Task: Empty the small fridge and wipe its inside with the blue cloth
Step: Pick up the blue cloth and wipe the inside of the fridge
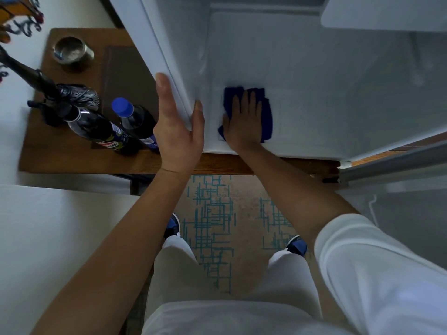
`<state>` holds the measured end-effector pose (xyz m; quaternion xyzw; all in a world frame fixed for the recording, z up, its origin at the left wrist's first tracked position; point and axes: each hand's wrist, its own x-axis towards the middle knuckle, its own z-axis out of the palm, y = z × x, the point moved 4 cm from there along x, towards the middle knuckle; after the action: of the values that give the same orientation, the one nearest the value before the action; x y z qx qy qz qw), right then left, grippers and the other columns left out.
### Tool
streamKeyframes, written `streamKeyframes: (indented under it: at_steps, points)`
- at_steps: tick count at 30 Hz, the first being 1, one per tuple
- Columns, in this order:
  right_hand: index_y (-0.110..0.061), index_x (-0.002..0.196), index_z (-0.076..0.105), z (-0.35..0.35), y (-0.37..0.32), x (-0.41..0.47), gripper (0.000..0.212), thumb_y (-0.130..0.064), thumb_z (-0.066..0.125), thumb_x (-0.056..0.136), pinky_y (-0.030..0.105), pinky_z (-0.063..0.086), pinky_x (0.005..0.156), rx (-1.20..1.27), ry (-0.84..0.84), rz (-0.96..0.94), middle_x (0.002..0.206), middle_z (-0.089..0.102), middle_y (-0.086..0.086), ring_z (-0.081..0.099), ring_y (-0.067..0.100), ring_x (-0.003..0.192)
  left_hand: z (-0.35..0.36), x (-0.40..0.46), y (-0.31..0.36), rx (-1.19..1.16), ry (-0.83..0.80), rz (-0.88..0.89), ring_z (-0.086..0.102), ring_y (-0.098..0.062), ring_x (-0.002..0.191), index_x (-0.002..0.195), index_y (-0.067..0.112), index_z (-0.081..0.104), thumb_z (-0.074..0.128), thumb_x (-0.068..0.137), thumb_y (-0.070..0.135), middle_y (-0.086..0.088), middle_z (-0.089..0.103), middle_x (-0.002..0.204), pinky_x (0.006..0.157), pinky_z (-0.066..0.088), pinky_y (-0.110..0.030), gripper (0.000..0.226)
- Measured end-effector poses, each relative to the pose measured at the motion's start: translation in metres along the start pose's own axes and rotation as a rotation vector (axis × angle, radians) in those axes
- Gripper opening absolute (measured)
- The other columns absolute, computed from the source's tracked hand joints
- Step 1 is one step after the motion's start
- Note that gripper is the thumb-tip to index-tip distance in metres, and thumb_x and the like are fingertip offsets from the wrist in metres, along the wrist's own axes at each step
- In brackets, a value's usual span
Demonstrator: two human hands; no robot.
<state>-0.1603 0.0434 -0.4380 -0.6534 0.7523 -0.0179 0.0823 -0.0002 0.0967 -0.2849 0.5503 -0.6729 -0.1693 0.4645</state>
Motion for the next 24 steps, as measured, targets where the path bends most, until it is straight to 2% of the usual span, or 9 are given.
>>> streamKeyframes:
  at_steps: [6,9,11,14,16,19,22,23,24]
  points:
    - [-0.01,0.164,0.019,0.01,-0.04,-0.009,0.063,-0.036,0.033,0.108,0.05,0.004,0.131,0.084,0.03,-0.131,0.172,0.018,0.012,0.01,0.032,0.161,-0.002,0.001,0.005,0.004,0.017,0.054,0.055,-0.046,0.134,0.144,0.011,0.0,0.06,0.102,0.008,-0.039,0.036,0.154,0.108,0.052,-0.045,0.074]
    - [-0.008,0.159,0.033,0.01,-0.029,-0.033,0.06,-0.037,0.037,0.107,0.05,0.012,0.131,0.107,0.064,-0.238,0.168,0.03,0.013,0.021,0.032,0.159,-0.001,0.0,0.004,-0.012,0.032,0.064,0.052,-0.047,0.137,0.145,0.007,0.003,0.061,0.101,0.007,-0.04,0.032,0.155,0.113,0.048,-0.04,0.072]
    - [-0.007,0.151,0.048,0.009,-0.018,-0.061,0.053,-0.034,0.041,0.106,0.052,0.02,0.128,0.153,0.163,-0.34,0.161,0.044,0.014,0.034,0.033,0.154,0.0,0.0,0.003,-0.025,0.022,0.07,0.05,-0.049,0.137,0.147,0.0,0.004,0.06,0.102,0.006,-0.044,0.032,0.153,0.112,0.048,-0.047,0.073]
    - [-0.011,0.148,0.054,0.018,-0.005,-0.096,0.046,-0.03,0.044,0.107,0.055,0.02,0.128,0.19,0.231,-0.399,0.159,0.048,0.011,0.038,0.035,0.151,0.001,-0.002,-0.002,-0.003,0.037,0.086,0.046,-0.054,0.137,0.146,-0.023,0.008,0.06,0.102,0.002,-0.05,0.027,0.151,0.11,0.047,-0.059,0.073]
    - [-0.014,0.149,0.054,0.021,0.0,-0.101,0.046,-0.032,0.044,0.108,0.059,0.019,0.127,0.181,0.235,-0.374,0.16,0.048,0.008,0.037,0.038,0.151,0.002,-0.002,-0.001,-0.006,0.025,0.105,0.049,-0.057,0.135,0.148,-0.013,0.006,0.06,0.101,0.001,-0.049,0.026,0.152,0.106,0.049,-0.06,0.073]
    - [-0.015,0.15,0.053,0.017,0.0,-0.09,0.048,-0.035,0.045,0.107,0.062,0.019,0.126,0.173,0.209,-0.322,0.16,0.047,0.007,0.037,0.041,0.151,-0.001,0.0,0.003,-0.009,0.054,0.118,0.043,-0.047,0.142,0.144,0.0,0.006,0.062,0.1,-0.002,-0.046,0.029,0.152,0.118,0.042,-0.043,0.072]
    - [-0.017,0.155,0.046,0.013,-0.004,-0.072,0.056,-0.043,0.035,0.107,0.061,0.015,0.127,0.113,0.141,-0.267,0.165,0.04,0.007,0.031,0.039,0.154,-0.003,0.0,0.005,-0.033,0.088,0.132,0.028,-0.007,0.151,0.145,0.002,0.007,0.063,0.1,-0.001,-0.036,0.027,0.157,0.12,0.031,-0.021,0.072]
    - [-0.018,0.157,0.042,0.011,-0.005,-0.064,0.059,-0.046,0.031,0.106,0.059,0.013,0.128,0.099,0.115,-0.247,0.167,0.036,0.006,0.027,0.038,0.156,-0.003,0.0,0.004,-0.041,0.085,0.131,0.03,-0.008,0.152,0.145,0.004,0.008,0.063,0.1,0.0,-0.036,0.027,0.157,0.12,0.03,-0.018,0.071]
    - [-0.02,0.16,0.037,0.009,-0.006,-0.055,0.061,-0.048,0.028,0.106,0.058,0.009,0.129,0.089,0.089,-0.229,0.169,0.032,0.006,0.022,0.037,0.158,-0.003,-0.001,0.004,-0.049,0.079,0.128,0.036,-0.019,0.15,0.145,0.006,0.008,0.062,0.1,0.0,-0.038,0.029,0.156,0.119,0.032,-0.018,0.071]
